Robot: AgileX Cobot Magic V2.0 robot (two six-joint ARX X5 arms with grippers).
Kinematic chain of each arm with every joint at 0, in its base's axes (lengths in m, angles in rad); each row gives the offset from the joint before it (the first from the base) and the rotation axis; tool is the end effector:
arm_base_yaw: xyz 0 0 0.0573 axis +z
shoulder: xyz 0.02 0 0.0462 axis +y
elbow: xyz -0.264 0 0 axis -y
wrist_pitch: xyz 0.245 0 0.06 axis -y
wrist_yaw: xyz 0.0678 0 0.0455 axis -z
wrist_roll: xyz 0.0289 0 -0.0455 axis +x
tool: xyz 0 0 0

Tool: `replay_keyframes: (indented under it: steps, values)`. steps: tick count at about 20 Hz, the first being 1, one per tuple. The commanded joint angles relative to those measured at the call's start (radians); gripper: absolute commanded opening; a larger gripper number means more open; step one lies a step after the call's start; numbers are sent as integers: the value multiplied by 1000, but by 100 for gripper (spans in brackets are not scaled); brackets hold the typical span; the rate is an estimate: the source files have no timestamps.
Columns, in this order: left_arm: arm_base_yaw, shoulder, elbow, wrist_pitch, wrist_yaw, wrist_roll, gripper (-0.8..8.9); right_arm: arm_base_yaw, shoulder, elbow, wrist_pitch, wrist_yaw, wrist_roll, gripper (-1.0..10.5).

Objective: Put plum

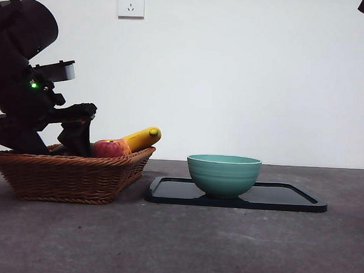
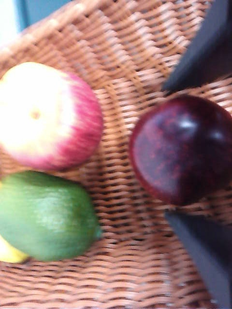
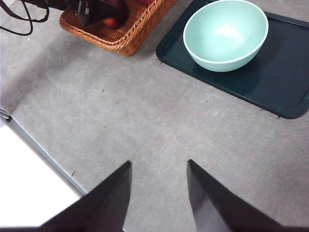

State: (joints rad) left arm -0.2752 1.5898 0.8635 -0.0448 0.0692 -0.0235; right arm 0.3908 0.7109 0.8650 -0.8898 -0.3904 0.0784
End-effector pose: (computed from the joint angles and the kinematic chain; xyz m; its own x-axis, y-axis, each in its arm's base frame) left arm 0.3048 -0.0882 0.1823 0.6697 -0.2610 -0.6953 0.3030 0.9508 -0.0650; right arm 0.1095 0.0570 0.3092 0.4889 0.6130 -0.6206 -0.5626 0.7653 0.3127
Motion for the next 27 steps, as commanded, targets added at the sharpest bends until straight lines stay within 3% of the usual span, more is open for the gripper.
replay_keyframes:
  steps: [1, 10, 19, 25, 27]
  values:
    - [0, -1, 7, 9, -3, 4, 448, 5, 5, 8, 7, -2, -8, 184]
    - [-6, -239, 8, -58, 21, 1, 468, 5, 5, 8, 26, -2, -8, 184]
    - [-28, -590, 8, -316, 328, 0, 465, 5, 6, 8, 35, -2, -8, 184]
    - [-28, -715, 8, -564, 570, 10, 465, 5, 6, 8, 51, -2, -8, 184]
    - [-29, -727, 8, -600, 601, 16, 465, 4, 6, 8, 51, -2, -8, 184]
